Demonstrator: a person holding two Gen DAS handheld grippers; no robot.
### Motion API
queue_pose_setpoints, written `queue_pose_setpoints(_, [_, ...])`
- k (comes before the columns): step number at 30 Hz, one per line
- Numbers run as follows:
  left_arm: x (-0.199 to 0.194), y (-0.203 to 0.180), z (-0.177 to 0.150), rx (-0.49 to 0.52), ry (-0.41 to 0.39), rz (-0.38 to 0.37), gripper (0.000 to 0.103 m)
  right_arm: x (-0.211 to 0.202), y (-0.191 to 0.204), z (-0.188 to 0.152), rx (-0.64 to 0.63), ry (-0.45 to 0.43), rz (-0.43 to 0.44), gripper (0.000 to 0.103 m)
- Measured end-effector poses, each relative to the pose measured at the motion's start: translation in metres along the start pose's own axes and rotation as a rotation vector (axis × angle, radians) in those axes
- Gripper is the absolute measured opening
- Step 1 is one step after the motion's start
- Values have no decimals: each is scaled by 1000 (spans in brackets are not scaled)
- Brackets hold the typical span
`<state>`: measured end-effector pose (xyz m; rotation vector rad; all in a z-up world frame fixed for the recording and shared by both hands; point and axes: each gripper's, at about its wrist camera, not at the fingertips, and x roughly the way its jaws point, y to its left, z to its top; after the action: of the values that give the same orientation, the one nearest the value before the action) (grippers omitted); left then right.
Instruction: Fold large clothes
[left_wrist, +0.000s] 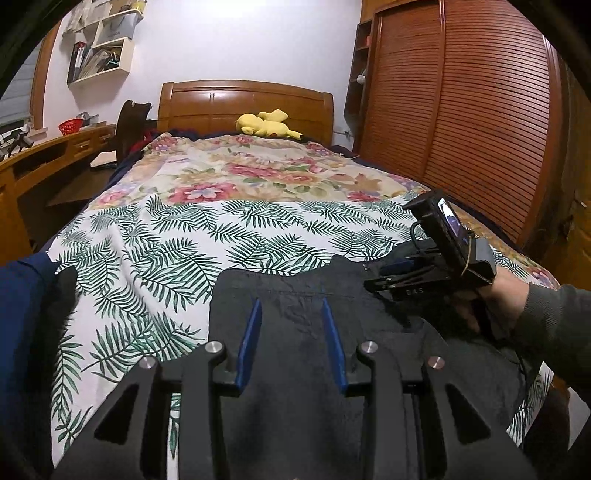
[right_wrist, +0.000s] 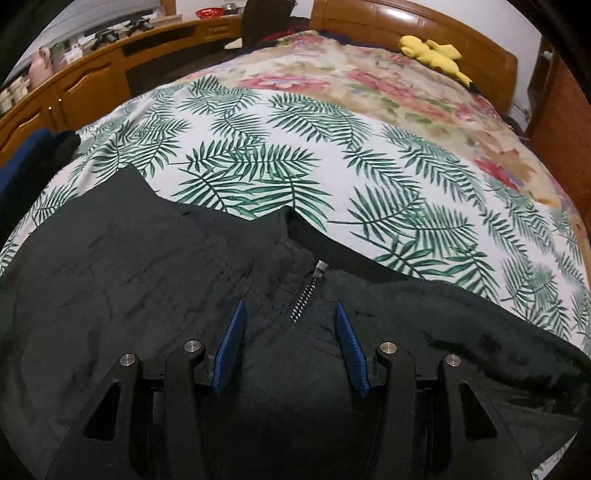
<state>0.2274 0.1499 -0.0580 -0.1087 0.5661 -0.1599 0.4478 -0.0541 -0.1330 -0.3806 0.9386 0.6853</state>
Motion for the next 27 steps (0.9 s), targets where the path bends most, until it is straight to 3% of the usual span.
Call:
queue_pose_setpoints(3, [3, -1, 0, 2, 6, -7, 32, 7, 0, 0, 17, 30, 82, 51])
queue_pose_setpoints(11, [6, -4, 0, 7, 12, -17, 32, 17, 4, -4, 39, 82, 102, 52])
queue_pose_setpoints(14, [6, -5, 1, 8, 11, -16, 32, 15, 9, -6, 15, 79, 87, 40])
queue_pose_setpoints(15, [5, -6, 1, 8, 11, -15, 32, 14, 11, -7, 3, 77, 80, 30])
queue_pose_setpoints(16, [6, -6, 1, 9, 12, -15, 32, 12, 13, -7, -4, 72, 107, 9])
queue_pose_setpoints(19, [5, -6, 1, 12, 14, -17, 32, 7, 25, -4, -65, 32, 56, 7])
queue_pose_setpoints(27, [3, -3, 0, 6, 11, -13, 32, -10, 29, 32, -85, -147, -60, 5])
